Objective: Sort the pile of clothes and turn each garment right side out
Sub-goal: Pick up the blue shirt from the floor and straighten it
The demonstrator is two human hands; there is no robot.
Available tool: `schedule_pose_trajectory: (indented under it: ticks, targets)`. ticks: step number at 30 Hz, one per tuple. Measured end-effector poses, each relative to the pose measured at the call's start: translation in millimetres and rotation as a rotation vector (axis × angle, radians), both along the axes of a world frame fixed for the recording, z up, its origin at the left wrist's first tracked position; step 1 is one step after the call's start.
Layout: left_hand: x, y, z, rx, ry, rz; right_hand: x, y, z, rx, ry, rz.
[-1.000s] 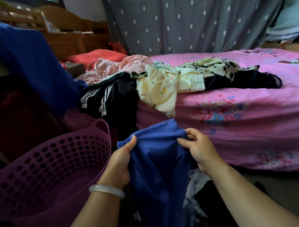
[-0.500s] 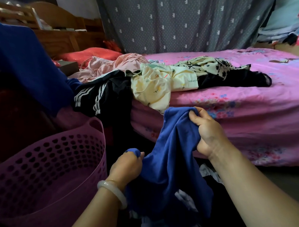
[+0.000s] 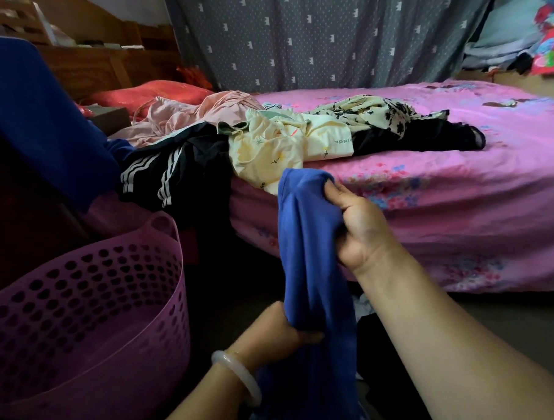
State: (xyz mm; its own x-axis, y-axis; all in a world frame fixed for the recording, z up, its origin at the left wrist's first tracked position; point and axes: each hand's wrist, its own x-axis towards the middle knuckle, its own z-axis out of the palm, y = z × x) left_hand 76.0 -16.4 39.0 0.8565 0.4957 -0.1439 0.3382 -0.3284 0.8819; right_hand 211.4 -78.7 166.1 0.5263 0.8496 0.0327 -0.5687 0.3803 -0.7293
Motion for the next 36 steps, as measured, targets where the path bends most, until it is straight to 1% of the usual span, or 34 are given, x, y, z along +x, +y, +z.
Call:
schedule_pose_trajectory:
  ticks: [2, 3, 5, 7, 8, 11, 13, 15, 16, 18, 19, 21, 22, 23, 25, 26, 28, 30, 32, 34, 36]
  targets:
    - [4, -4, 16, -0.266, -0.182, 0.253, 10, -3, -15, -0.051, 0.063, 0.028]
    - [5, -3, 28, -0.437, -0.269, 0.368, 15, -5, -26, -0.139, 0.053, 0.04]
    - [3, 2, 53, -0.702, -0.401, 0.479, 24, -13, -55, -0.38, -0.055, 0.045]
    - [-2, 14, 66, -0.796, -0.446, 0.523, 31, -22, -88, -0.566, -0.126, 0.103]
    - [-4, 17, 70, -0.818, -0.453, 0.547, 34, -27, -102, -0.58, -0.096, 0.151]
    - [-6, 28, 71, -0.911, -0.547, 0.608, 24, -43, -126, -0.46, 0.123, 0.4]
    - [-8, 34, 70, -1.028, -0.607, 0.617, 19, -47, -127, -0.354, 0.124, 0.541]
    - [-13, 36, 73, -1.139, -0.654, 0.554, 19, -43, -112, -0.21, 0.106, 0.602]
    - [-17, 37, 77, -1.171, -0.683, 0.516, 20, -38, -104, -0.145, 0.086, 0.596]
    - [-20, 39, 81, -1.182, -0.681, 0.446, 15, -31, -88, -0.039, 0.07, 0.546]
    - [-21, 40, 81, -1.167, -0.661, 0.411, 10, -27, -87, -0.052, 0.093, 0.52]
    - [-20, 34, 84, -1.115, -0.605, 0.401, 0, -21, -98, -0.239, 0.123, 0.489]
    - [-20, 33, 82, -1.087, -0.603, 0.435, -4, -18, -103, -0.347, 0.107, 0.493]
    - [-19, 35, 79, -1.086, -0.627, 0.453, -8, -17, -102, -0.402, 0.082, 0.511]
    - [-19, 38, 80, -1.092, -0.663, 0.464, -6, -12, -90, -0.369, 0.089, 0.48]
    - [-20, 39, 82, -1.067, -0.658, 0.454, -1, -10, -87, -0.337, 0.116, 0.403]
    - [-21, 37, 83, -0.981, -0.556, 0.436, 7, -8, -83, -0.297, 0.137, 0.271]
    - [-24, 35, 81, -0.946, -0.486, 0.427, 7, -13, -82, -0.307, 0.101, 0.298]
    - [-28, 37, 81, -0.947, -0.534, 0.395, 10, -19, -75, -0.288, 0.049, 0.335]
    - [-33, 43, 83, -0.911, -0.6, 0.346, 16, -23, -63, -0.33, -0.032, 0.304]
    - [-38, 47, 83, -0.826, -0.57, 0.347, 23, -28, -55, -0.39, -0.088, 0.25]
